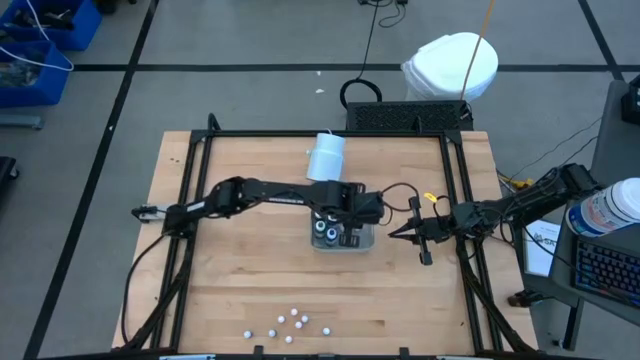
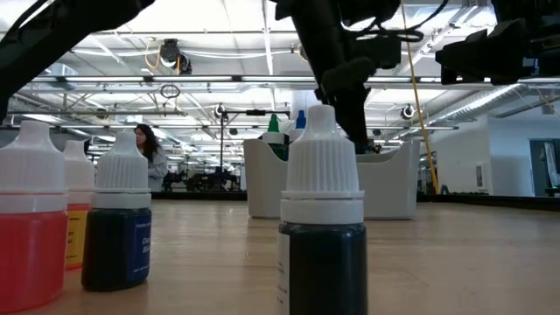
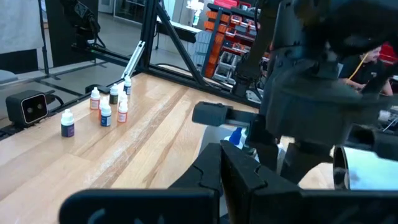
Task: Pick & Place food coloring
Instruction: Put the small blue food coloring bottle into the gray bin
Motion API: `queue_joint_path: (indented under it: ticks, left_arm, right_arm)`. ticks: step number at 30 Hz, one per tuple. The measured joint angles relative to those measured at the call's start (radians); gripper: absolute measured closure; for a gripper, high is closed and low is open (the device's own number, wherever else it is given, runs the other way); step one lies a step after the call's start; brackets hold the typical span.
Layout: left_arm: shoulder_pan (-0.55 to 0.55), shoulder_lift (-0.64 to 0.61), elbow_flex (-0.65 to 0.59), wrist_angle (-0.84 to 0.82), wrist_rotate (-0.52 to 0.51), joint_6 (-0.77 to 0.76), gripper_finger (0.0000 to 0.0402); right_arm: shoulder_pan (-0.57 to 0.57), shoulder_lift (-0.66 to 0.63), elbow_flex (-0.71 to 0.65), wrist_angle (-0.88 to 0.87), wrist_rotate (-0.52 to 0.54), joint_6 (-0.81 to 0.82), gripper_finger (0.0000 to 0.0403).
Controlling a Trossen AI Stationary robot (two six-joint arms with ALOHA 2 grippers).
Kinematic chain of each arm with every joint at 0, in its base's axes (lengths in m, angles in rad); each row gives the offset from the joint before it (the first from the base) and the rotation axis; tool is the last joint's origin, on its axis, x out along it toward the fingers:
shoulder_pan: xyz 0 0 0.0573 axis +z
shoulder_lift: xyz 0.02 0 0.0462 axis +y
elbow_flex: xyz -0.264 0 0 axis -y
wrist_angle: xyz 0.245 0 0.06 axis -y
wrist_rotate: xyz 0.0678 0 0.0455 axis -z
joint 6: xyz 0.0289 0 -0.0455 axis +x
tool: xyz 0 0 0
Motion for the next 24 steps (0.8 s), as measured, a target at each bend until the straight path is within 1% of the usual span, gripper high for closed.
queue_joint_path:
  ticks: [3,7,11,14,17,19,22,24]
  left_arm:
    - [-0.017,-0.047,0.000,-0.011,-0.031,0.005,0.0371]
    - [-0.080,-0.174,0.000,-0.091,-0.051,-0.022,0.0357]
    - [-0.178,-0.320,0.002,-0.215,-0.055,-0.157,0.0345]
    - [-0.265,-0.397,0.003,-0.338,-0.052,-0.287,0.0348]
    - [-0.362,-0.422,0.003,-0.488,-0.059,-0.431,0.0359]
    - [-0.434,-0.419,-0.011,-0.546,-0.086,-0.505,0.0370]
    - [-0.528,-0.420,-0.096,-0.532,-0.100,-0.567,0.0390]
    - [-0.585,-0.417,-0.171,-0.499,-0.073,-0.624,0.0397]
  right_arm:
    - [0.000,0.000,0.000,-0.002,0.000,0.000,0.0403]
    - [0.000,0.000,0.000,-0.009,0.000,0.000,0.0403]
    - [0.000,0.000,0.000,-0.009,0.000,0.000,0.0403]
    - [0.000,0.000,0.000,-0.005,0.000,0.000,0.0403]
    - [0.000,0.000,0.000,0.003,0.000,0.002,0.0403]
    - [0.000,0.000,0.000,0.007,-0.001,0.003,0.0403]
    - [0.000,0.000,0.000,0.011,0.000,0.004,0.0403]
    - [0.000,0.000,0.000,0.011,-0.001,0.022,0.0403]
